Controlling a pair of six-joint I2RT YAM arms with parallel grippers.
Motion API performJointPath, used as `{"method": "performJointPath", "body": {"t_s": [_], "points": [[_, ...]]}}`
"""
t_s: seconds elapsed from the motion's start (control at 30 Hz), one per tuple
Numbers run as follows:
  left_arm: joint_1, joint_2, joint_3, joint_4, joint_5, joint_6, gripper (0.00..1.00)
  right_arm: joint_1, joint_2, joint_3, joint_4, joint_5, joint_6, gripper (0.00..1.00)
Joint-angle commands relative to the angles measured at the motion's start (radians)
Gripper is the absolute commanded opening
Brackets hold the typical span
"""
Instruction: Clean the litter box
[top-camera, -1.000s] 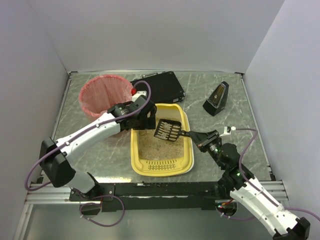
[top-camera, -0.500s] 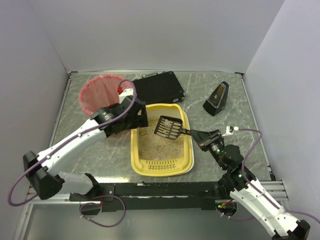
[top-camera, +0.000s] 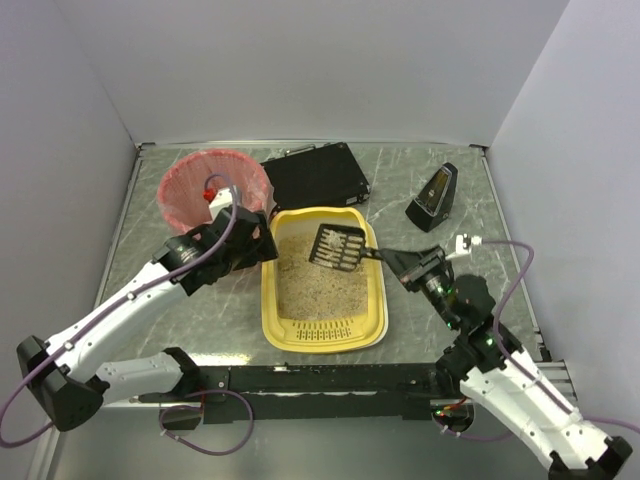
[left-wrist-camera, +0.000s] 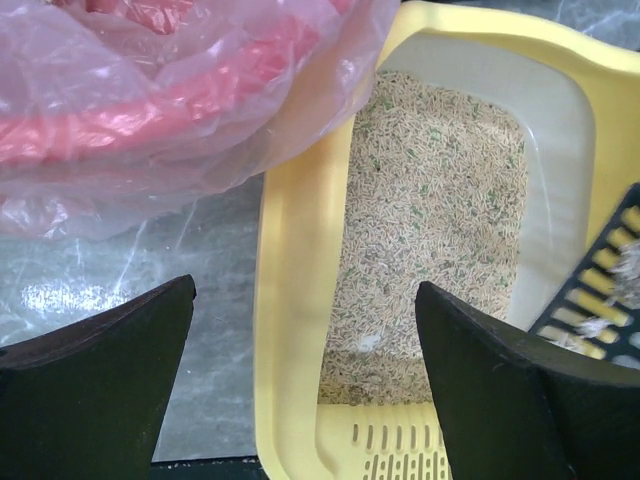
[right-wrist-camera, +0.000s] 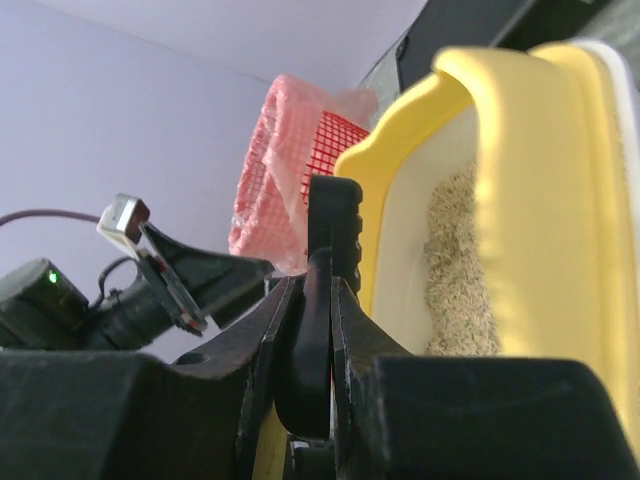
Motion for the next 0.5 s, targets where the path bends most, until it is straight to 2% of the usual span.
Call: {"method": "performJointPath", "body": {"t_s": [0.0,0.17,0.33,0.47], "points": [[0.002,-0.073,-0.007,0.007,-0.057,-0.050,0.97,-0.006,0.193,0.232,-0.003,-0.052,-0.088,0.00],[0.010,-0.151,-0.034,-0.075,-0.116,-0.097,0.97,-0.006,0.437,0.443,0.148,-0.181,-0.090,0.00],[0.010,-0.220,-0.064,-0.170,-0.173,-0.182,0.97,0.026,0.702,0.705,0.161,-0.264,-0.136,0.00],[0.012,-0.265,-0.088,-0.187,-0.170,-0.196,0.97,0.084,0.885,0.891,0.129,-0.223,-0.226,0.00]]}}
